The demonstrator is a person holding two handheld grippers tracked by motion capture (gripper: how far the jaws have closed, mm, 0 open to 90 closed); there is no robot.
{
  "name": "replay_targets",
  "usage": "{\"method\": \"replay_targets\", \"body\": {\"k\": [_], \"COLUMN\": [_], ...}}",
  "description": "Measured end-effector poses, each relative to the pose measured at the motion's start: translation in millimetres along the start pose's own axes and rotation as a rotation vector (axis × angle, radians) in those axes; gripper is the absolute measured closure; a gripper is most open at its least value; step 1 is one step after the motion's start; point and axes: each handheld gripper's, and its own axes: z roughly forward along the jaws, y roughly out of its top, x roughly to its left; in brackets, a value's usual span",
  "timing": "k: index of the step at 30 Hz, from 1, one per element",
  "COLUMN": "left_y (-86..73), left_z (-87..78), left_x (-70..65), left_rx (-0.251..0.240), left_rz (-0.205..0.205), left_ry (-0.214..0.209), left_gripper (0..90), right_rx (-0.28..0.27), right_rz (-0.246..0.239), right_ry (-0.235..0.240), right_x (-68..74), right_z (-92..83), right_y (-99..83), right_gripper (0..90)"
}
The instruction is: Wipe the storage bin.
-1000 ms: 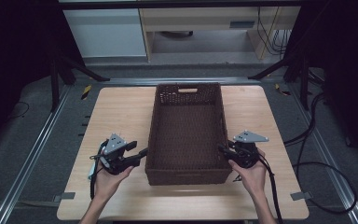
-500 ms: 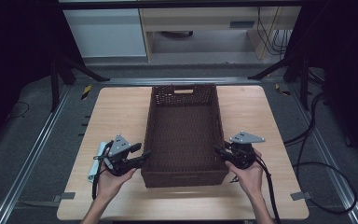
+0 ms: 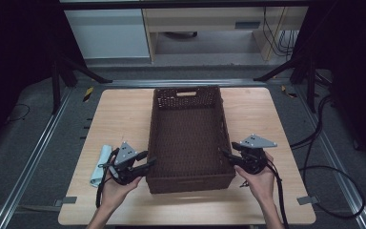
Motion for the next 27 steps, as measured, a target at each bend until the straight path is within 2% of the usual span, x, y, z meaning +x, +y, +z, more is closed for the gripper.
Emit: {"method": "replay_targets", "body": {"k": [4,8,11,13,17,19,25,27], "left_y": [3.0,6.8,5.3,4.4,3.4,2.4,1.2,2.0], "left_z": [-1.5,2.8,8.3,10.0,8.0,6.0,2.2,1.7], "left_x": [1.7,7.9,10.5,9.6,6.2,2.5,-6.6,-6.3], "left_rx": [-0.001,-0.016,-0.017,-0.019,-0.017,-0.014,-0.012,-0.011], "left_rz": [-0.001,-0.021,-0.040,-0.048,-0.043,-0.032,-0.003,0.002], "left_ry": [-0.018,-0.007,-0.039,-0.041,-0.025,-0.027,-0.014,-0.019], "left_gripper": [57.0,51.7,50.9,52.1,54.0,54.9,55.0,54.9], "right_rx": [0.004,0.006,0.001,-0.001,-0.010,-0.023,-0.007,-0.012], "right_rz": [0.008,0.006,0.015,0.015,0.014,0.019,0.015,0.037], "right_ry": [-0.005,-0.022,-0.030,-0.028,-0.039,-0.044,-0.061,-0.040], "right_x": [-0.5,-1.8,-5.9,-7.0,-5.0,-4.1,-0.3,-1.0], "right_z": [0.1,3.9,7.0,7.3,3.0,-2.4,-14.5,-15.4], "right_y": [0.9,3.3,4.6,4.9,5.8,6.8,-0.1,-1.8], "right_gripper": [62.6,65.2,66.7,66.3,61.1,61.4,67.3,74.7]}}
